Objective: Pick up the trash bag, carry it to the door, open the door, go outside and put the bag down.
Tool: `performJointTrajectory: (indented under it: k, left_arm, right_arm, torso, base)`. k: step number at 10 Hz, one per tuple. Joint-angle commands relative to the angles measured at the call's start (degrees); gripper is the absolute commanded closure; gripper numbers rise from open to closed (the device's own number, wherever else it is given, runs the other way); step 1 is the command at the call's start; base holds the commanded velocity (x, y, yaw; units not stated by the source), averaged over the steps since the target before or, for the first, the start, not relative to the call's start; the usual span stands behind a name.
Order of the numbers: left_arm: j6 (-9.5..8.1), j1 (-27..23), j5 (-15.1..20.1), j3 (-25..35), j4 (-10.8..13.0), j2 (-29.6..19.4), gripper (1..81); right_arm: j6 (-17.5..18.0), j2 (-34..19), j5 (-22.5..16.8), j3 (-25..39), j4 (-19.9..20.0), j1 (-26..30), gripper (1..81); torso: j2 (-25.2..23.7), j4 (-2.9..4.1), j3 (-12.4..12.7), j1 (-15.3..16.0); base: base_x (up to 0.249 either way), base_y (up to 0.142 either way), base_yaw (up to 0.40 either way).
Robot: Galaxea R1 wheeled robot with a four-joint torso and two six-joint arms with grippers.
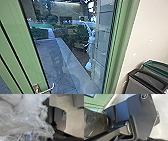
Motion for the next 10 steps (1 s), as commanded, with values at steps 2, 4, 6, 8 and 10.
performJointTrajectory:
  k: [2,4,6,8,10]
  left_arm:
    - [0.18,-2.7,4.0,0.5,0.5,-0.6,81.1]
    - [0.18,-2.7,3.9,0.5,0.4,-0.6,81.1]
    - [0.09,-2.7,3.9,-0.2,0.1,-0.3,81.1]
    - [0.18,-2.7,3.9,-1.4,0.0,0.1,81.1]
    - [0.18,-2.7,3.9,-1.6,0.1,0.4,81.1]
  right_arm:
    - [-0.1,-0.6,-3.6,0.6,-0.5,2.5,1.0]
    - [-0.1,-0.6,-3.6,0.6,-0.5,2.5,1.0]
    - [-0.1,-0.6,-3.6,0.6,-0.5,2.5,1.0]
    - [-0.1,-0.6,-3.6,0.6,-0.6,2.5,1.0]
    - [-0.1,-0.6,-3.6,0.5,-0.5,2.5,1.0]
  torso:
    - [0.0,0.00,0.0,0.0]
    - [0.0,0.00,0.0,0.0]
    - [0.0,0.00,0.0,0.0]
    - [0.0,0.00,0.0,0.0]
    - [0.0,0.00,0.0,0.0]
  base:
    - [0.000,0.000,0.000]
    - [0.000,0.000,0.000]
    - [0.000,0.000,0.000]
    - [0.000,0.000,0.000]
    - [0.000,0.000,0.115]
